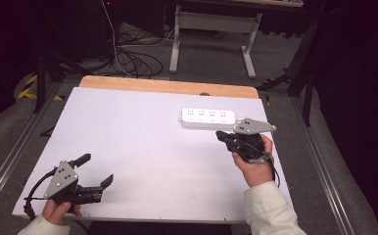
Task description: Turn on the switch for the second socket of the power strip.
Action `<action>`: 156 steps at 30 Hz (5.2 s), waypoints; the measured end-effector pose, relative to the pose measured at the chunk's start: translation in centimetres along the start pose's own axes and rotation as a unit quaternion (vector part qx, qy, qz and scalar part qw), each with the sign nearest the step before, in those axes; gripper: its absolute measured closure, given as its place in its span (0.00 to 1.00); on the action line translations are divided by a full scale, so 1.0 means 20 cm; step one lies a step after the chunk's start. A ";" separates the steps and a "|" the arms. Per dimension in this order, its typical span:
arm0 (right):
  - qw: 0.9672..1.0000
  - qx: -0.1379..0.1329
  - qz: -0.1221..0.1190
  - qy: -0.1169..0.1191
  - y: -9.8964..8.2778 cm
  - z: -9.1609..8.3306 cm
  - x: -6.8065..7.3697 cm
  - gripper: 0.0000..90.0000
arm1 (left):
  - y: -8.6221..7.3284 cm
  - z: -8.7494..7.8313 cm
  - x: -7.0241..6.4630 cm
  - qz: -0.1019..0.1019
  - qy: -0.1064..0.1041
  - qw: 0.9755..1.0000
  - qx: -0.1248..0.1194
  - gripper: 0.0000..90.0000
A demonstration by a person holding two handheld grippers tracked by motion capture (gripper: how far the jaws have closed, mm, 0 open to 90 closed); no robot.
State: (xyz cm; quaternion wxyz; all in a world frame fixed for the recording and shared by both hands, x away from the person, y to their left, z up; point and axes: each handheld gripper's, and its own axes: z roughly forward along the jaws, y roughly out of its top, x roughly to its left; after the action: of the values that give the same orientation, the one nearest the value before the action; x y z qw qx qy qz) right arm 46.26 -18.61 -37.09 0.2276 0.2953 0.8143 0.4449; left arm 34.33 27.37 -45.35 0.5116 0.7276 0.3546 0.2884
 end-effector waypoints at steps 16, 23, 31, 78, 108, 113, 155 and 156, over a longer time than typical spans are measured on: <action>0.999 0.008 0.026 -0.024 0.08 0.15 -0.12 1.00 | 0.00 0.00 0.00 0.001 -0.001 1.000 0.000 0.05; 0.999 0.019 0.032 -0.040 0.08 0.23 -0.18 1.00 | 0.00 0.00 0.00 0.003 -0.001 1.000 0.001 0.05; 0.997 0.030 0.036 -0.053 0.08 0.31 -0.23 1.00 | 0.00 0.00 0.00 0.004 -0.001 1.000 0.001 0.05; 0.989 0.075 0.087 -0.092 -0.13 0.73 -0.44 1.00 | -0.01 0.00 0.01 0.000 0.001 1.000 0.006 0.05; 0.987 0.090 0.063 -0.113 -0.14 0.77 -0.40 1.00 | -0.01 0.00 0.00 0.007 -0.001 1.000 0.009 0.05; 0.986 0.093 0.063 -0.119 -0.14 0.77 -0.40 1.00 | 0.00 0.00 0.00 0.006 -0.003 1.000 0.008 0.05; 0.983 0.129 0.058 -0.120 -0.10 0.78 -0.38 1.00 | 0.00 0.01 -0.01 0.011 -0.006 1.000 0.011 0.05; 0.983 0.125 0.067 -0.119 -0.10 0.78 -0.39 1.00 | 0.00 0.01 0.00 0.011 -0.006 1.000 0.011 0.05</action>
State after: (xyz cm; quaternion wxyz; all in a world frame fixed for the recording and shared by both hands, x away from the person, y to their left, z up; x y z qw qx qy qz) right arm 61.16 -15.66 -45.83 0.2537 0.4258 0.8090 0.3160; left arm 34.42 27.19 -45.43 0.5022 0.7387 0.3472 0.2856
